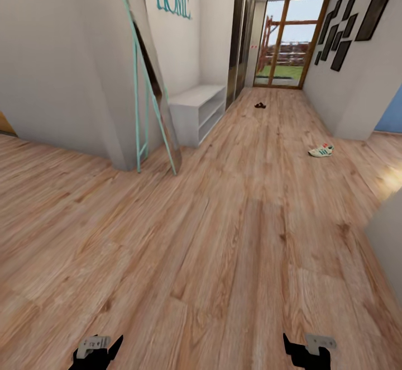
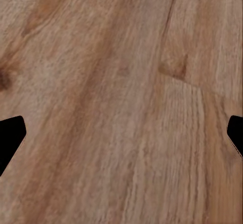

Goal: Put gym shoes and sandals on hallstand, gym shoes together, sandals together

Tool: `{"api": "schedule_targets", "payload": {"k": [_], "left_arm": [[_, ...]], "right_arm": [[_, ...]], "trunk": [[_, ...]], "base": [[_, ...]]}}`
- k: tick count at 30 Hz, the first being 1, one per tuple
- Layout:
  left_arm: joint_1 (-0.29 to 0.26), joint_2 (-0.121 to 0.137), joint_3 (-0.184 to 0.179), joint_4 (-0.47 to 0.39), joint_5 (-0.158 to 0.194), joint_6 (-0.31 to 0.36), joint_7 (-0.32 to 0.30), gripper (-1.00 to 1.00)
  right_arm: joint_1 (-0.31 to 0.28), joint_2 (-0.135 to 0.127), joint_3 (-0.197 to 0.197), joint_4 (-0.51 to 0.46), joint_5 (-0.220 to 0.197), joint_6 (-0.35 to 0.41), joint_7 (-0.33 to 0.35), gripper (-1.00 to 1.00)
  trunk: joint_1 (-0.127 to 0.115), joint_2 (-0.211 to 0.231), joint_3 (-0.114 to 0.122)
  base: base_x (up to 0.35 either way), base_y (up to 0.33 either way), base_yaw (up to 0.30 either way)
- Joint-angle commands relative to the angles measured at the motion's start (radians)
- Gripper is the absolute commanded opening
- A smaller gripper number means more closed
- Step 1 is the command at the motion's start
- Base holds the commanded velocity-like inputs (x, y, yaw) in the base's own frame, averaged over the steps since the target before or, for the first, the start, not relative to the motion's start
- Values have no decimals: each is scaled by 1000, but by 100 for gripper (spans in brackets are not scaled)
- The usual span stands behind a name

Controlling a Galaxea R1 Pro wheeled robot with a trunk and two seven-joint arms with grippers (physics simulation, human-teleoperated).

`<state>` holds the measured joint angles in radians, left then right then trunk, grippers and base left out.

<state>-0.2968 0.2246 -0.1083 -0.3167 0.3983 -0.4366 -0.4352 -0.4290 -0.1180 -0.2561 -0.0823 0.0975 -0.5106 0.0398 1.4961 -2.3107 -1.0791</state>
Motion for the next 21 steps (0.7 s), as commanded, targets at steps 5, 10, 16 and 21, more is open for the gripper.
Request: {"api": "schedule_targets", "payload": {"k": [5, 10, 16, 21], "left_arm": [[0, 1, -8, 2, 10, -4, -2, 100], [-1, 1, -8, 2, 10, -4, -2, 100], [-1, 1, -8, 2, 10, -4, -2, 100], [-1, 1, -8, 2, 10, -4, -2, 100]], "right_arm": [[-1, 0, -9, 1, 10, -3, 3, 100], [-1, 0, -9, 1, 10, -3, 3, 100], [-1, 0, -9, 1, 10, -3, 3, 100], [-1, 0, -9, 1, 9, -3, 2, 100]], "trunk": [[0, 0, -1], [0, 0, -1], [0, 0, -1], [0, 0, -1]], "base": [[340, 0, -53], [340, 0, -207], [340, 0, -190], [340, 0, -37]]}}
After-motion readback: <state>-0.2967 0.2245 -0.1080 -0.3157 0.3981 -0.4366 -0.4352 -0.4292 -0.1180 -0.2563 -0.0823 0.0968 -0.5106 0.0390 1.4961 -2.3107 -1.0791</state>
